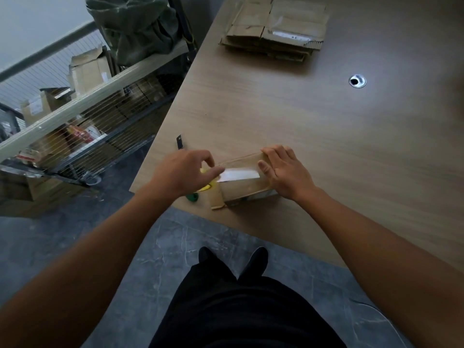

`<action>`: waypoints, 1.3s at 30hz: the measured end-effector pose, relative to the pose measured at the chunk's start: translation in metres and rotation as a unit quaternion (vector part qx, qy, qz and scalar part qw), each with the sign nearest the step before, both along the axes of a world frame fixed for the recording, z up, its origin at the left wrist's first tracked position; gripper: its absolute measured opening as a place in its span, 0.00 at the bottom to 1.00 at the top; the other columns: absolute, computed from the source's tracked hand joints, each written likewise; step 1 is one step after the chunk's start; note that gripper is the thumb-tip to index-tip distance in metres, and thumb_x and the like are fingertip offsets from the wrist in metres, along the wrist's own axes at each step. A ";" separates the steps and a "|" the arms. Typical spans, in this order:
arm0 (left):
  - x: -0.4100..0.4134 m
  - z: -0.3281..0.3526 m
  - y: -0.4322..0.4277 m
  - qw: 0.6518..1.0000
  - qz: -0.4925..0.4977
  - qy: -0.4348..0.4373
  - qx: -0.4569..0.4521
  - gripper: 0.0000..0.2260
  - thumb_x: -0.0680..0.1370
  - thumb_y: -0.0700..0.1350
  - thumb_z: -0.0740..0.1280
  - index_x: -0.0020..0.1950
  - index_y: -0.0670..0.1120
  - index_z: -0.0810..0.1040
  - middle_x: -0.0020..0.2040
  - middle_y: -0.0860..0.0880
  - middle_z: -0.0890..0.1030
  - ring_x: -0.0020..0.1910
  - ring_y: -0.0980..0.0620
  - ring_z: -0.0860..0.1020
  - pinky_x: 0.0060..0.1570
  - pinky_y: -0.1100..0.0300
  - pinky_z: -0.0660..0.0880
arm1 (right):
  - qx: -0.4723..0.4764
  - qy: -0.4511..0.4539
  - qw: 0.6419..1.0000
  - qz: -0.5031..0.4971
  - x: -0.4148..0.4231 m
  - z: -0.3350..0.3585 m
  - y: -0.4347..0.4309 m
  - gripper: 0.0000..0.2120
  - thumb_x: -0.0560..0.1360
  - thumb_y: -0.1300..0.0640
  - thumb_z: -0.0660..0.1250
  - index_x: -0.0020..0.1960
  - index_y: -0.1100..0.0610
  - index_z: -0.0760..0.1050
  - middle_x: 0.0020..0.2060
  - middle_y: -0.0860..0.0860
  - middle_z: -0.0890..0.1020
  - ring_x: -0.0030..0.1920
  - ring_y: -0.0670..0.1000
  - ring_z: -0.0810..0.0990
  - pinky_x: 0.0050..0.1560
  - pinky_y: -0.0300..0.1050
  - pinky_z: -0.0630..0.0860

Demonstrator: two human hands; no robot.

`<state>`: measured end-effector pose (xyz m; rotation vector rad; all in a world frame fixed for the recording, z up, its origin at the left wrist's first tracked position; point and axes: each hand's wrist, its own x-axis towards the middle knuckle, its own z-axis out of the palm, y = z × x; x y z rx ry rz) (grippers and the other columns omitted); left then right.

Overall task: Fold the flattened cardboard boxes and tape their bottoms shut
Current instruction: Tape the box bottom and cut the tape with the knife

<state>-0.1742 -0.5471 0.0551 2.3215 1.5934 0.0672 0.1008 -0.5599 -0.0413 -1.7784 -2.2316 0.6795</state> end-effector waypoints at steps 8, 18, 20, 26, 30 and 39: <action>-0.015 -0.032 -0.003 0.995 0.059 0.011 -0.082 0.23 0.76 0.68 0.65 0.55 0.51 0.85 0.54 0.47 0.85 0.51 0.49 0.82 0.47 0.54 0.78 | 0.017 -0.030 0.999 -0.008 -0.004 0.000 0.000 0.33 0.79 0.31 0.49 0.71 0.54 0.66 0.67 0.53 0.69 0.68 0.56 0.65 0.69 0.53 0.66; -0.016 -0.058 0.015 0.993 0.050 0.042 -0.099 0.25 0.78 0.70 0.59 0.60 0.54 0.83 0.49 0.49 0.85 0.45 0.51 0.82 0.46 0.53 0.81 | -0.007 0.017 0.996 -0.089 -0.014 0.000 -0.001 0.23 0.83 0.42 0.59 0.72 0.55 0.67 0.67 0.53 0.69 0.68 0.57 0.62 0.70 0.54 0.65; -0.014 -0.059 0.029 0.994 0.026 0.063 -0.084 0.25 0.78 0.70 0.59 0.61 0.55 0.82 0.52 0.48 0.85 0.47 0.51 0.82 0.45 0.53 0.81 | 0.003 0.037 0.992 -0.125 -0.017 -0.003 -0.003 0.22 0.83 0.44 0.59 0.71 0.55 0.69 0.66 0.53 0.70 0.67 0.56 0.63 0.70 0.54 0.66; -0.008 -0.057 0.080 0.983 -0.092 0.138 -0.072 0.29 0.79 0.71 0.57 0.74 0.57 0.70 0.62 0.48 0.82 0.58 0.46 0.81 0.48 0.51 0.77 | 0.070 -0.027 0.984 -0.159 -0.022 -0.001 -0.009 0.29 0.81 0.40 0.52 0.76 0.57 0.66 0.78 0.54 0.64 0.82 0.55 0.43 0.81 0.59 0.45; -0.008 -0.059 0.096 0.977 -0.151 0.132 -0.067 0.30 0.80 0.69 0.57 0.78 0.56 0.65 0.60 0.46 0.83 0.58 0.42 0.80 0.45 0.52 0.73 | 0.232 -0.008 0.966 -0.114 -0.076 0.025 -0.052 0.26 0.81 0.45 0.63 0.71 0.62 0.72 0.74 0.59 0.71 0.80 0.59 0.56 0.80 0.62 0.53; -0.010 -0.061 0.118 0.967 -0.235 0.078 -0.056 0.30 0.78 0.70 0.60 0.75 0.56 0.69 0.60 0.47 0.82 0.60 0.42 0.79 0.48 0.52 0.71 | -0.019 0.084 0.974 -0.210 -0.266 -0.051 -0.052 0.32 0.77 0.42 0.69 0.71 0.63 0.71 0.61 0.59 0.76 0.60 0.60 0.75 0.58 0.57 0.76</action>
